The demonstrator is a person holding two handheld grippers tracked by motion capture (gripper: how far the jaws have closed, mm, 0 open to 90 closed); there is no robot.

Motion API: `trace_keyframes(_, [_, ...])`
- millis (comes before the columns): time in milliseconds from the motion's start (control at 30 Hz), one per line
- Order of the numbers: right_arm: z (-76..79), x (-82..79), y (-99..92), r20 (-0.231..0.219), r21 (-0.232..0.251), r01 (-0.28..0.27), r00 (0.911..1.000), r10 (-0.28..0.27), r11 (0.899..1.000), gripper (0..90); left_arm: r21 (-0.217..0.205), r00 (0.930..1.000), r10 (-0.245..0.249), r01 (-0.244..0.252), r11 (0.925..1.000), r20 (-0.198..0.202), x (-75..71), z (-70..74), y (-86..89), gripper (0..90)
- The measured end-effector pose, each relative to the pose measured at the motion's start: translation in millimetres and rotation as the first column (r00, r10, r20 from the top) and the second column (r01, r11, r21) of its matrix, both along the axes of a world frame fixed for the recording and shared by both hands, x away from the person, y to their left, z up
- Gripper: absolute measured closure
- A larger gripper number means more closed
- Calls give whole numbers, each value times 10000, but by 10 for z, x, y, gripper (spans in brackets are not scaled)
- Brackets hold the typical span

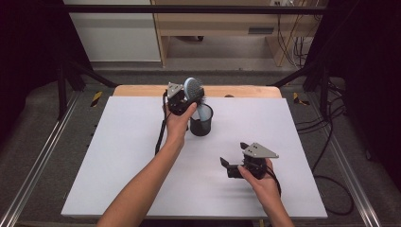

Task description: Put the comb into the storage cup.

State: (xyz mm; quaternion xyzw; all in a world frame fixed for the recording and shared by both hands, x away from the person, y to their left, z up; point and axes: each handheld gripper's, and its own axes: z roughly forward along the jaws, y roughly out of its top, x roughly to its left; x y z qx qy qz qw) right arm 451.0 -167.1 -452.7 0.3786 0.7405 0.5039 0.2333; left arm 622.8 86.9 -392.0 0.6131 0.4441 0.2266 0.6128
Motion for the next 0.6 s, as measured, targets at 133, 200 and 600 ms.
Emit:
trace_keyframes(133, [0,-1,2,-16,1,21,10000,-21,10000,51,-4,10000,-9,9,10000,-39,7,-4,18,452])
trace_keyframes(200, [1,-2,0,-11,3,11,10000,-11,10000,51,7,10000,3,-3,10000,-64,13,-8,27,447])
trace_keyframes(600, [1,-2,0,-13,3,9,10000,-9,10000,50,36,9999,-37,38,10000,-142,34,-23,81,433])
